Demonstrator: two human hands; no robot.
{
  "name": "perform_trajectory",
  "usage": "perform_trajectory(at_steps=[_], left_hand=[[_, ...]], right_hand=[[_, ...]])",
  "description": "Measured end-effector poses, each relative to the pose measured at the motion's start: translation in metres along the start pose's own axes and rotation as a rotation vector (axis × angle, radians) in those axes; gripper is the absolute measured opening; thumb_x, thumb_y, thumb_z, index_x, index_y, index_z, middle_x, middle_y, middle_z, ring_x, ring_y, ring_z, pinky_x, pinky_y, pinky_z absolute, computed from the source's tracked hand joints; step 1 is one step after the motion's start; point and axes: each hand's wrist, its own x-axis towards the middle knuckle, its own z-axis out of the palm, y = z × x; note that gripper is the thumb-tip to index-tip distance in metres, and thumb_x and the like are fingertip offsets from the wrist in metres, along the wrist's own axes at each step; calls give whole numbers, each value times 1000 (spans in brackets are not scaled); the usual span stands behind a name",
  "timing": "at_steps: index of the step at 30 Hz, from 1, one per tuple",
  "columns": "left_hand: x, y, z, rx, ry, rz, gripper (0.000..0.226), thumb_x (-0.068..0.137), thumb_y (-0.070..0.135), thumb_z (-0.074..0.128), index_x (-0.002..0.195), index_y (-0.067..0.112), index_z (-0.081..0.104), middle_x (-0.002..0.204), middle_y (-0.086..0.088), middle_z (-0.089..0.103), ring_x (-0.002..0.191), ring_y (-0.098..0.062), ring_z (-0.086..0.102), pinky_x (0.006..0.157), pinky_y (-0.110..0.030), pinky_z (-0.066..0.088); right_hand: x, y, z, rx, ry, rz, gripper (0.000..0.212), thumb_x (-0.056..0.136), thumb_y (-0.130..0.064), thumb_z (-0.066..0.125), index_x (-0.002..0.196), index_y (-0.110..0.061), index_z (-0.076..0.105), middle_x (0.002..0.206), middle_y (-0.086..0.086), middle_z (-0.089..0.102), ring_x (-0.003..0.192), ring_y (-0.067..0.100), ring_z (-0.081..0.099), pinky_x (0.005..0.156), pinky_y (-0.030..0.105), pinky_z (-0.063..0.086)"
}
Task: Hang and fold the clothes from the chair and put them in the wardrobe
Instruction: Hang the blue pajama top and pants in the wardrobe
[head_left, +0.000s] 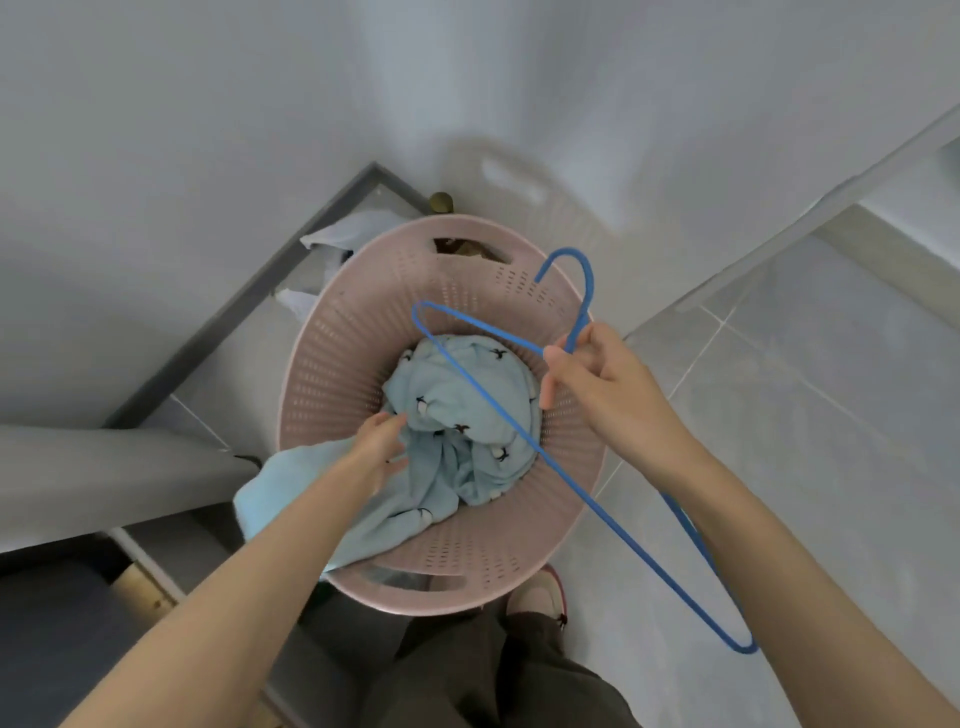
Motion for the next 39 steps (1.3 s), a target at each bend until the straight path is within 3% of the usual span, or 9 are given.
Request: perform_trajectory(at_steps=[6,10,14,16,18,21,25,31,39], left_hand=[[70,-13,23,-172,41,-91,50,95,29,58,140,14,42,147,-7,38,134,-28,38,97,-39,41],[99,-18,36,-283,-77,-146,36,98,33,51,128,15,51,120,-1,53,119,-22,51,89,-34,40],[119,-26,34,-363,-61,-135,34,95,32,57,123,12,57,126,-3,59,111,-21,59,84,-31,46],[112,-25,33,-417,-30,-103,17,96,23,56,109,13,58,118,-5,58,93,-20,62,84,-31,48],[94,-17,34,-440,-7,-74,12,96,18,56,106,13,55,114,-6,56,84,-16,58,83,-33,51],[59,-2,29,-420,-30,-6,28,96,16,55,124,16,52,118,-6,57,95,-19,59,78,-34,51],[-13,24,23,-201,-151,103,23,97,20,55,119,16,56,111,-8,64,90,-18,62,63,-27,54],[-144,72,7,-166,-185,175,20,94,19,58,114,13,58,100,-4,64,82,-14,60,65,-25,51],[-328,172,-35,-191,-362,351,20,93,22,61,112,16,62,99,-3,72,89,-16,67,68,-27,56]], right_hand=[[27,31,9,-4,-118,-28,13,99,-25,48,97,-12,48,63,-2,67,35,6,27,38,13,24],[38,46,10,-19,-151,-32,13,99,-24,49,96,-12,49,64,-1,68,35,6,28,37,13,24],[41,52,11,-25,-156,-18,14,99,-25,49,96,-11,48,67,1,69,35,6,27,37,13,24],[38,47,10,-6,-166,2,15,99,-25,49,98,-10,48,67,1,69,35,5,26,36,14,24],[32,38,7,17,-178,29,16,99,-25,49,99,-9,48,66,1,68,35,5,26,36,14,23],[18,17,2,38,-190,80,15,100,-25,48,101,-10,49,67,0,67,37,5,26,36,14,24],[-12,-27,-14,52,-185,109,15,100,-25,49,100,-10,51,65,-2,66,37,5,27,37,11,25],[-79,-125,-50,86,-110,39,25,98,-9,49,103,15,54,67,10,58,38,-2,44,49,7,39],[-160,-252,-95,58,-26,-74,17,100,-17,48,94,-10,62,64,-3,62,42,1,38,47,9,35]])
